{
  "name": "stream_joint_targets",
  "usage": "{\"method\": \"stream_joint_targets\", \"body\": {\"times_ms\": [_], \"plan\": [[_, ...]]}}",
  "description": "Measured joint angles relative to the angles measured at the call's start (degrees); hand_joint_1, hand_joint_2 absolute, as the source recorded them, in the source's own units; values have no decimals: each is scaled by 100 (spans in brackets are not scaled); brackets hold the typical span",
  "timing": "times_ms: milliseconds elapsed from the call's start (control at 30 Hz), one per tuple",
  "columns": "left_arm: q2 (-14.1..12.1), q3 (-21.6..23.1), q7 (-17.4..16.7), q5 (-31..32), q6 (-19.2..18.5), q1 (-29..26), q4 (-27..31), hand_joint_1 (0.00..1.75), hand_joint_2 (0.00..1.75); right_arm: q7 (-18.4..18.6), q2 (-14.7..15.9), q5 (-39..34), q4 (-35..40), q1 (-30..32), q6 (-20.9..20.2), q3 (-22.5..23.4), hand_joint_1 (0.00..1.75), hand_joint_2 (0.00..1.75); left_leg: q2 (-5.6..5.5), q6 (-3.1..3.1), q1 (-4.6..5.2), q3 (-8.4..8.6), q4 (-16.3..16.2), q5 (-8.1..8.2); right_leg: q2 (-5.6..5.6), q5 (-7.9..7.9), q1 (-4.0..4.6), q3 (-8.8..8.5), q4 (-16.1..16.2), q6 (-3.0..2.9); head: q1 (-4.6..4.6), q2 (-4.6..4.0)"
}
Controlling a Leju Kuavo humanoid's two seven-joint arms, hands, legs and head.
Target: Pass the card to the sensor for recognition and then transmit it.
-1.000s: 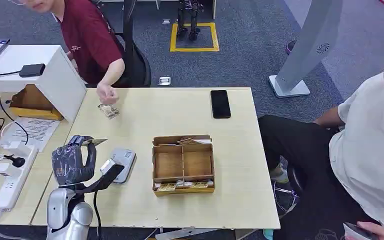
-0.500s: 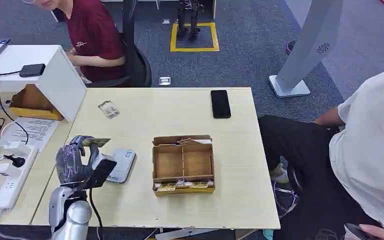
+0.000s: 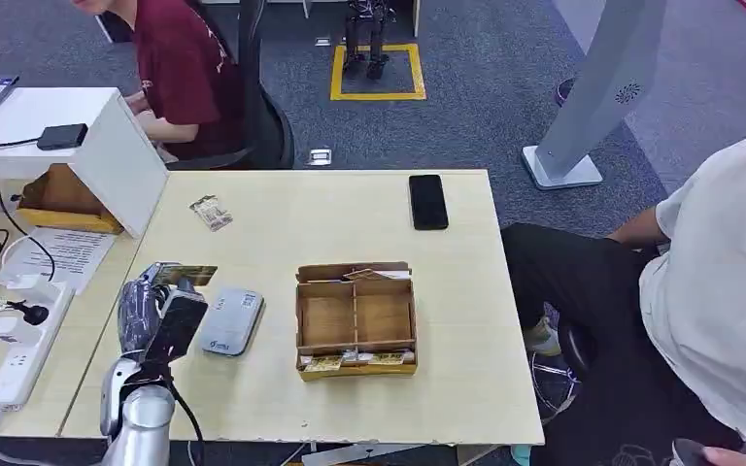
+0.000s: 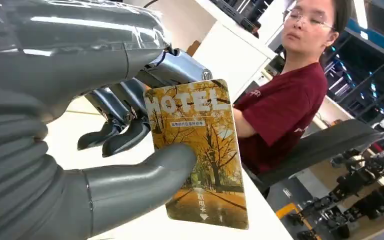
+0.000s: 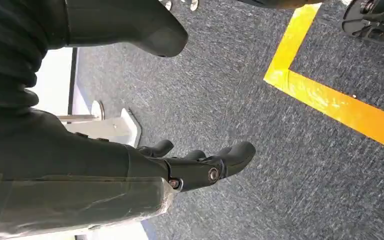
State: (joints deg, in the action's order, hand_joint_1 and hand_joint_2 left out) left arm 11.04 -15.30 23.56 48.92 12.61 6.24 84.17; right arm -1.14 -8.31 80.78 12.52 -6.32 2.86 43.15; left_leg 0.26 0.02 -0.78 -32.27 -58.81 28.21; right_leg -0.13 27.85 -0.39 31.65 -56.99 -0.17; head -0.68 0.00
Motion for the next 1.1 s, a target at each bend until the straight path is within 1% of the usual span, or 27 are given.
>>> {"method": "stream_joint_targets", "body": {"times_ms": [467, 567, 700, 867, 900, 967, 1000, 1033, 1100], "plan": [[37, -68, -2, -7, -7, 15, -2, 175, 175, 0, 0, 0, 0, 3, 0, 2, 0, 175, 0, 0, 0, 0, 0, 0, 0, 0, 0, 0, 0, 0, 0, 0], [37, -83, -109, -195, -289, 18, -13, 175, 175, -2, 0, 0, 0, 2, 2, 2, 0, 175, 0, 0, 0, 0, 0, 0, 0, 0, 0, 1, 0, 0, 0, 0], [37, -98, -118, -370, -415, 37, -77, 175, 175, -9, 0, 0, 0, 3, 9, 13, 0, 175, 0, 0, 0, 0, 0, 0, 0, 0, 0, 0, 0, 0, -2, 0], [37, -103, -118, -477, -477, 54, -111, 175, 175, -11, 0, 15, 0, 3, 11, 61, 0, 175, 0, 0, 0, 0, 0, 0, 0, 0, 0, 0, -1, 0, 0, 0], [37, -105, -163, -608, -591, 60, -118, 175, 175, -11, 0, 15, 0, 3, 13, 74, 0, 175, 0, 0, 0, 0, 0, 0, 0, 0, 0, 0, 0, 0, 0, 0], [44, -219, -484, -1499, -1304, 128, -219, 175, 175, -11, 0, 15, 0, 3, 13, 94, 0, 175, -1, 0, 0, 0, 0, 0, -1, 0, 0, -1, 0, 0, 0, 0], [37, -302, -514, -1993, -1601, 154, -326, 175, 175, -11, 0, 15, 0, 2, 13, 98, 0, 175, 2, 0, 0, 0, 0, 0, 1, 0, 0, 0, 0, 0, 0, 0], [26, -383, -494, -2349, -1747, 171, -453, 175, 175, -13, 0, 15, 0, 4, 13, 107, 0, 175, 6, 0, 0, 1, 0, 0, 4, 0, 1, 2, -1, 0, 0, 0], [0, -474, -422, -2588, -1795, 217, -645, 175, 175, -9, 2, 15, 0, 7, 13, 127, 0, 175, 5, 0, 0, 1, 0, 0, 4, 0, 1, 2, -1, 0, 0, 0]]}}
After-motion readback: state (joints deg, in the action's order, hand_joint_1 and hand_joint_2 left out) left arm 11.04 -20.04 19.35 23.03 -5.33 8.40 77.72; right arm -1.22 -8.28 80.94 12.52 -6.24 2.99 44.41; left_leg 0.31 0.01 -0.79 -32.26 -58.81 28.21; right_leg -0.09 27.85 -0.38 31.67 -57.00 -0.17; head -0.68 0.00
